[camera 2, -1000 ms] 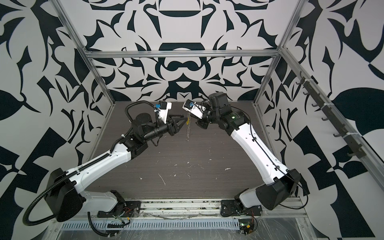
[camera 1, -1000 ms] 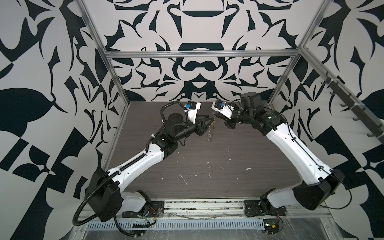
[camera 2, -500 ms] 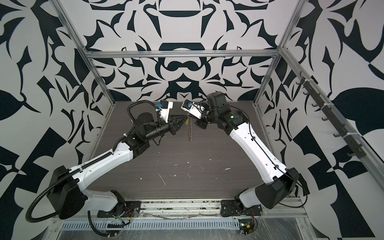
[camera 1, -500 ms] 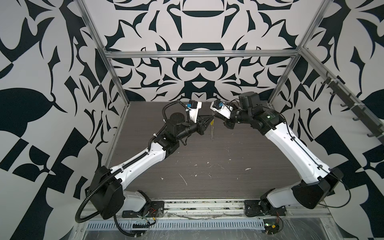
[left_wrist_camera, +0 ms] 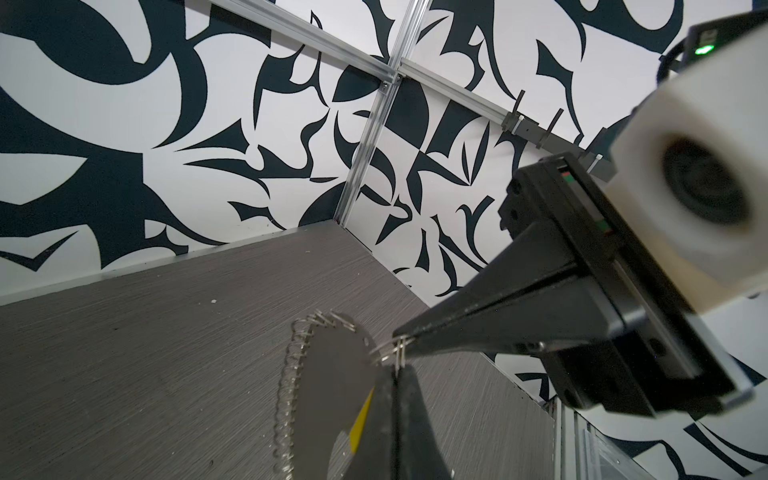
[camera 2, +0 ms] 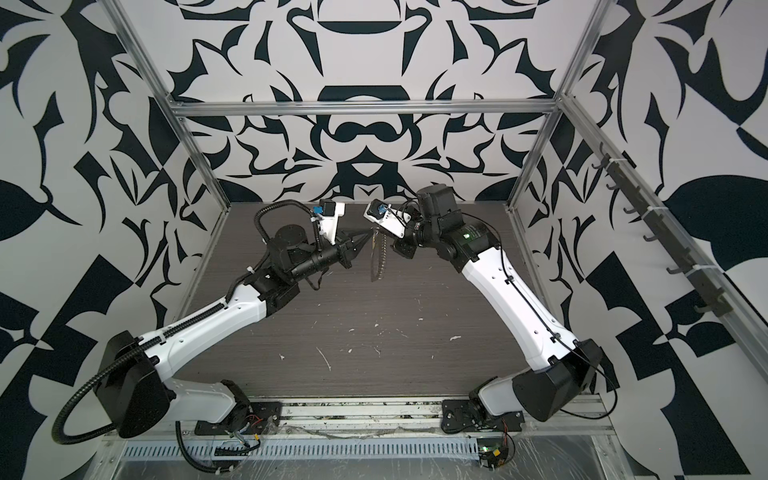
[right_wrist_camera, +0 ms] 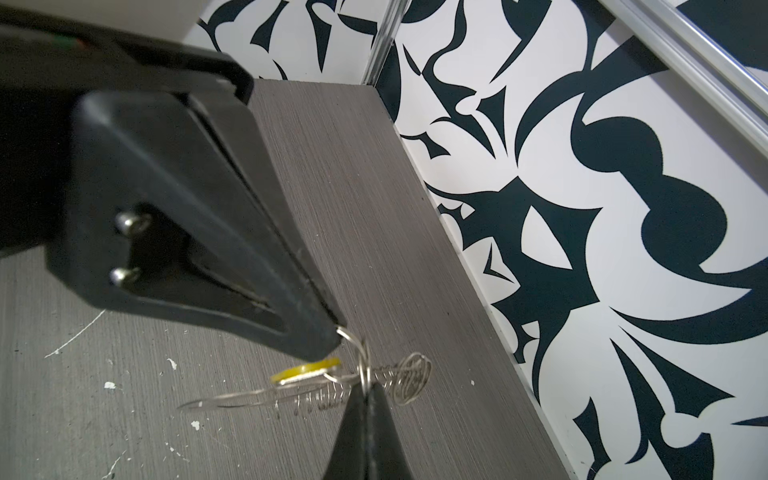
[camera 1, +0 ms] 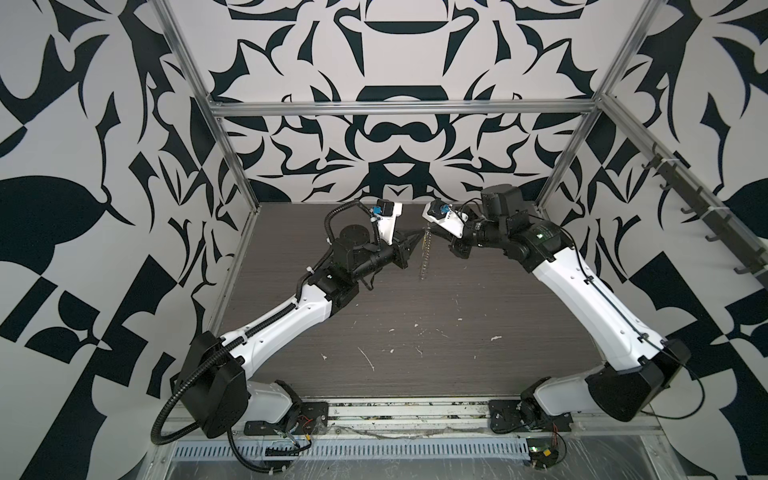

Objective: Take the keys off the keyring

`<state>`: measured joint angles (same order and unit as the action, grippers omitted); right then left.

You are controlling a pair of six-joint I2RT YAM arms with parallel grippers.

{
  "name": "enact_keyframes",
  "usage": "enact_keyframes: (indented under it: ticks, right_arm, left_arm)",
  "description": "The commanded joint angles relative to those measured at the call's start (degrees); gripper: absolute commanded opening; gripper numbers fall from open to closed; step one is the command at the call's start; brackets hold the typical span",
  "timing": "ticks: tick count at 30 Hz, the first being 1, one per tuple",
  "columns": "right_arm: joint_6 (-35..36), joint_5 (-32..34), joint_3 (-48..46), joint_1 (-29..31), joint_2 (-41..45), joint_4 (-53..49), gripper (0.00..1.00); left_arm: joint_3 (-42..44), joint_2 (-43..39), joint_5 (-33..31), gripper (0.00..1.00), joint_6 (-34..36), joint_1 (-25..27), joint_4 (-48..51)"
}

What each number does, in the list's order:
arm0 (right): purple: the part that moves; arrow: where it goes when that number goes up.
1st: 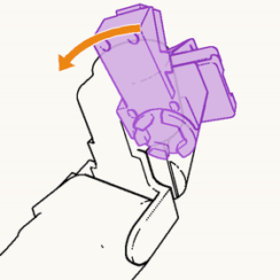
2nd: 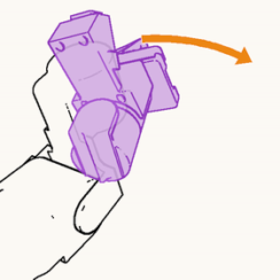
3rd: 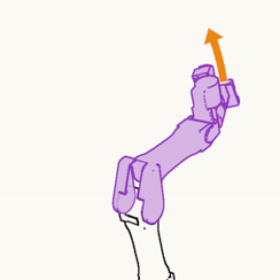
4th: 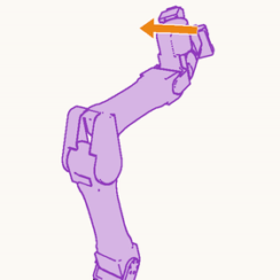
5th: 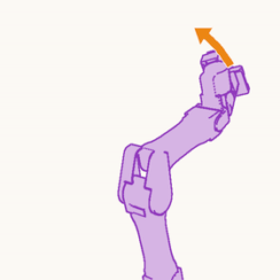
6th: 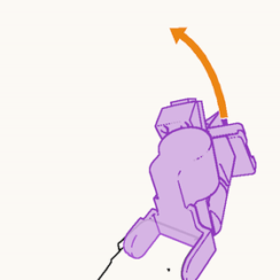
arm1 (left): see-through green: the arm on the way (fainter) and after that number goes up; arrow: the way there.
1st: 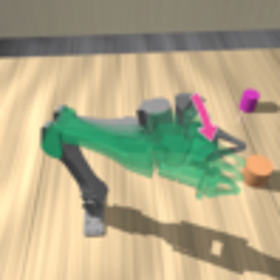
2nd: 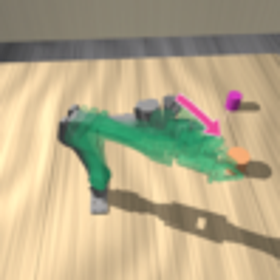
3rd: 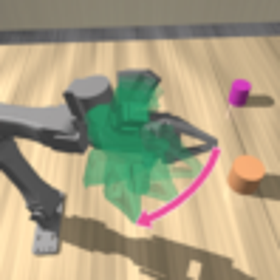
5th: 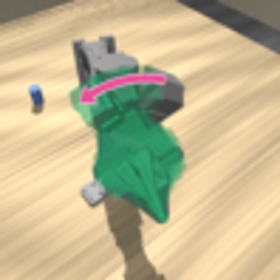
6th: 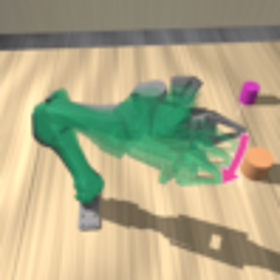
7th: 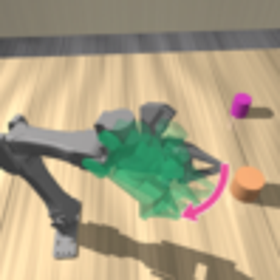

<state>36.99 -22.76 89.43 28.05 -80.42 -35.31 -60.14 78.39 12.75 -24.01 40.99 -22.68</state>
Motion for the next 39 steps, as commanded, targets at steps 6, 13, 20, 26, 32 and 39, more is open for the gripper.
enact_keyframes:
  ticks: [6,13,20,26,32,39]
  right_arm:
    - [-8.34,-13.46,-3.91,-3.02,5.71,14.08,0.0]
    - [-16.11,-19.23,-8.61,-5.16,6.55,25.41,0.0]
    - [-23.03,-23.65,-13.62,-6.67,7.6,39.19,0.0]
    - [-33.34,-25.89,-20.06,-7.7,6.98,59.34,0.0]
    - [-47.99,-26.63,-24.5,-8.54,3.67,83.55,0.0]
    - [-56.98,-24.95,-24.26,-8.45,-0.1,97.2,0.0]
  left_arm:
    - [-1.12,-1.13,4.61,0.0,-3.25,-5.12,-0.26]
    - [-2.35,-1.13,7.44,0.0,-3.85,-6.1,0.69]
    - [-3.42,-0.67,11.4,0.0,-5.7,-7.65,1.62]
    - [-8.03,0.32,15.89,0.0,-6.7,-8.46,6.89]
    - [-12.43,0.39,19.24,0.0,-9.3,-10.66,12.74]
    - [-17.38,0.1,21.19,0.0,-9.15,-12.24,19.29]
